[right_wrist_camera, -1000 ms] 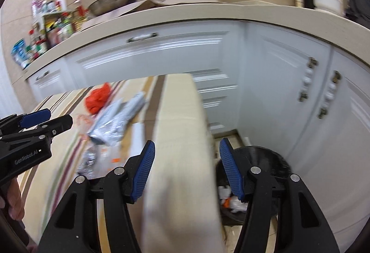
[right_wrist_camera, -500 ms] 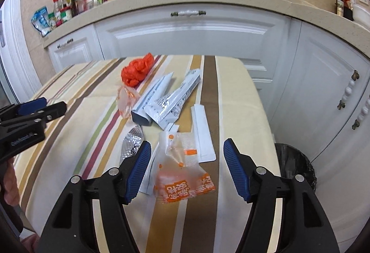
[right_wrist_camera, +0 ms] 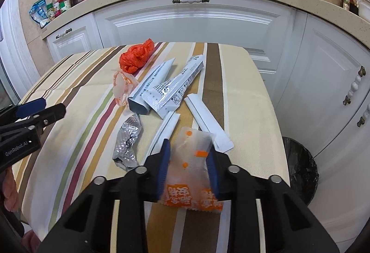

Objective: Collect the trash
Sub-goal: 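Return to the table and grasp the printed snack bag with the right tool, then grasp the silver foil wrapper with the left tool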

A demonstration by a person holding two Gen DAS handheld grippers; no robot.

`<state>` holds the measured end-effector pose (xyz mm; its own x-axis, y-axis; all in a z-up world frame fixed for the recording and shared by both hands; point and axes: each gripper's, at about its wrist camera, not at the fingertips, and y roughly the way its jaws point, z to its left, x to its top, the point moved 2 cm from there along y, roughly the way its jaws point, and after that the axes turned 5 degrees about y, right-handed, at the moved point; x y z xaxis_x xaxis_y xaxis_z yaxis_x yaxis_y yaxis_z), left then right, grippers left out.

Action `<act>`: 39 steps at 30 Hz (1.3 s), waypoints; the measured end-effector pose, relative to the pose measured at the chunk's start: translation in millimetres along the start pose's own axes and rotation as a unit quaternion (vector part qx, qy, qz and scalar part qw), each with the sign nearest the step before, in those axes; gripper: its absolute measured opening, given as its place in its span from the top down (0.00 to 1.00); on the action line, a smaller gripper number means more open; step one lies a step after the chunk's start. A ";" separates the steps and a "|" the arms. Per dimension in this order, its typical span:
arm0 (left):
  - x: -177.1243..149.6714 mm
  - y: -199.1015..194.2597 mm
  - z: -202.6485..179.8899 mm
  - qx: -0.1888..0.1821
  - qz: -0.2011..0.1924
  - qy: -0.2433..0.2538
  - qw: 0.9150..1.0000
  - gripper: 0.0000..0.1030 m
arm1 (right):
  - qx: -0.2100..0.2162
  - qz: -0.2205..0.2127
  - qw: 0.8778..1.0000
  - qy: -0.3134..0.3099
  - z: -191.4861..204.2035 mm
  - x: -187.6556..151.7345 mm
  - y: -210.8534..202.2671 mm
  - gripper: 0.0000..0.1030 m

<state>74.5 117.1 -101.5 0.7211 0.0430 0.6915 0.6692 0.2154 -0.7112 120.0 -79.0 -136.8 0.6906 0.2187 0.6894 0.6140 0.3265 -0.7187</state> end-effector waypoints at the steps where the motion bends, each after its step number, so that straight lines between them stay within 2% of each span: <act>1: 0.0 0.4 -2.1 -0.002 0.001 0.001 1.000 0.42 | -0.001 -0.002 1.000 -0.002 0.5 -0.2 -1.5 0.72; 8: 0.9 -0.5 -24.2 -0.017 0.000 0.017 1.000 0.42 | -0.003 -0.019 1.000 0.005 -7.2 -0.7 -13.8 0.74; 14: 3.5 -3.2 -47.4 -0.037 -0.003 0.032 0.999 0.42 | -0.025 -0.041 0.999 0.017 -24.4 -0.7 -32.7 0.74; 17: 4.8 -3.6 -59.8 -0.046 -0.004 0.037 0.998 0.34 | -0.039 -0.051 0.998 0.022 -35.9 -0.7 -41.2 0.74; 19: 5.2 -3.2 -66.2 -0.053 -0.004 0.038 0.998 0.33 | -0.047 -0.056 0.997 0.029 -45.4 -1.4 -45.4 0.74; 31: -1.8 19.7 -96.9 -0.037 0.017 0.066 0.997 0.34 | -0.056 -0.056 0.994 0.069 -81.9 -15.3 -51.0 0.74; 32: -2.6 21.4 -97.1 -0.036 0.019 0.066 0.997 0.35 | -0.055 -0.056 0.994 0.071 -84.4 -15.8 -50.7 0.74; 34: -4.1 22.7 -96.7 -0.037 0.023 0.065 0.997 0.49 | -0.055 -0.056 0.994 0.075 -87.6 -17.0 -50.5 0.74; 35: -4.9 23.7 -96.4 -0.040 0.025 0.065 0.997 0.52 | -0.055 -0.056 0.994 0.076 -88.8 -17.7 -50.5 0.74; 39: -10.9 25.5 -93.4 -0.050 0.030 0.064 0.996 0.80 | -0.055 -0.056 0.994 0.081 -92.3 -18.6 -49.6 0.74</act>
<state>100.5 31.0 -139.0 0.7736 -0.0726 0.6295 0.6334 0.1178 -0.7648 112.0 -184.1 -122.4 0.6619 0.0334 0.7489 0.7227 0.2369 -0.6493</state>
